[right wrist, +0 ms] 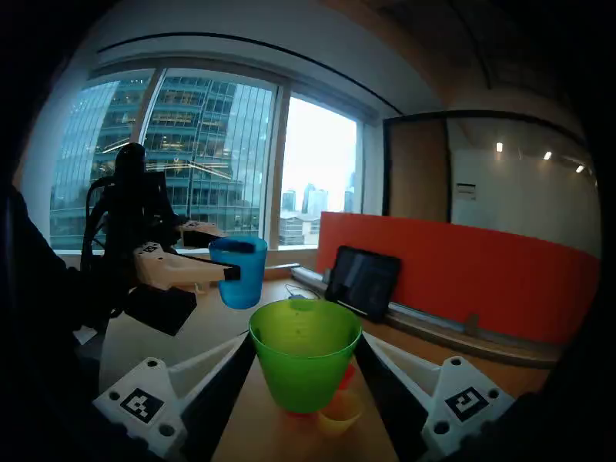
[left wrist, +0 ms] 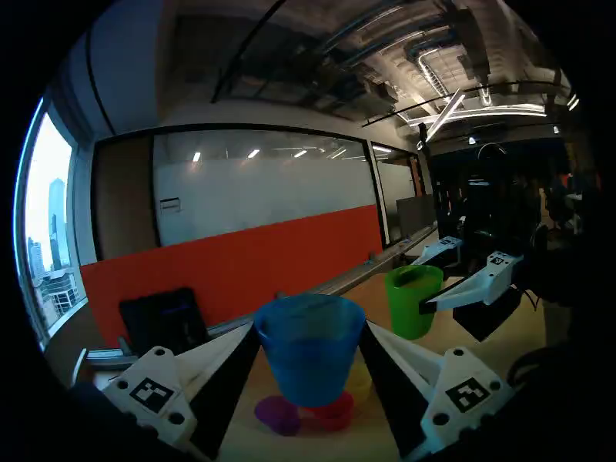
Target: Pour water
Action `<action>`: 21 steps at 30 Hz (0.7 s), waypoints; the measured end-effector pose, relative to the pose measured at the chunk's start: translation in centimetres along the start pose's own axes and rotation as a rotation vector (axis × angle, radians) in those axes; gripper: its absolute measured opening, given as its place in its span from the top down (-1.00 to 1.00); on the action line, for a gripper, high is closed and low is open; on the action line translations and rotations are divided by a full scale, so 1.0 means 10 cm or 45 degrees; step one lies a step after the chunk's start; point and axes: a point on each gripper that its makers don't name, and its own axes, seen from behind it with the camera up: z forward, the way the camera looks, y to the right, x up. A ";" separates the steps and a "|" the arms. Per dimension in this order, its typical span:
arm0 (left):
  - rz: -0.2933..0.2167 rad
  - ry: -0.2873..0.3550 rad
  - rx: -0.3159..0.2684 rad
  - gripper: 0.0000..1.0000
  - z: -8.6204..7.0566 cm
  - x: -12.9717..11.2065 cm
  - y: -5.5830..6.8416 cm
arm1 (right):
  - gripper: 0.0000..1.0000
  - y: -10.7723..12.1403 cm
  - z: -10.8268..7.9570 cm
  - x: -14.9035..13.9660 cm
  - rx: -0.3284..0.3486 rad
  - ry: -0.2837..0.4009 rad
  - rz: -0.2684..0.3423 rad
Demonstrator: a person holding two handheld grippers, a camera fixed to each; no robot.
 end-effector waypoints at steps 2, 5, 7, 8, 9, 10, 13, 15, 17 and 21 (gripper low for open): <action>0.026 0.000 0.010 -0.73 0.00 0.03 -0.04 | -0.82 -0.03 0.04 0.01 0.010 0.004 -0.002; 0.071 0.004 0.026 -0.74 -0.01 0.09 -0.09 | -0.82 -0.08 0.10 0.04 0.028 0.015 -0.004; 0.108 0.007 0.035 -0.73 0.00 0.14 -0.12 | -0.82 -0.11 0.13 0.05 0.039 0.022 -0.003; 0.125 0.009 0.040 -0.73 0.00 0.16 -0.13 | -0.82 -0.12 0.15 0.05 0.044 0.024 -0.002; 0.143 0.010 0.044 -0.73 0.00 0.18 -0.14 | -0.82 -0.14 0.16 0.06 0.049 0.026 -0.002; 0.165 0.010 0.048 -0.73 0.00 0.21 -0.14 | -0.82 -0.15 0.18 0.07 0.055 0.029 -0.002; 0.225 0.010 0.057 -0.73 0.02 0.27 -0.16 | -0.82 -0.20 0.22 0.08 0.072 0.036 -0.002; 0.266 0.011 0.063 -0.73 0.02 0.31 -0.16 | -0.82 -0.23 0.25 0.07 0.081 0.040 -0.001; 0.311 0.013 0.071 -0.73 0.03 0.34 -0.17 | -0.82 -0.24 0.28 0.06 0.089 0.041 0.001; 0.395 0.020 0.089 -0.73 0.05 0.42 -0.19 | -0.82 -0.28 0.33 0.04 0.103 0.039 0.000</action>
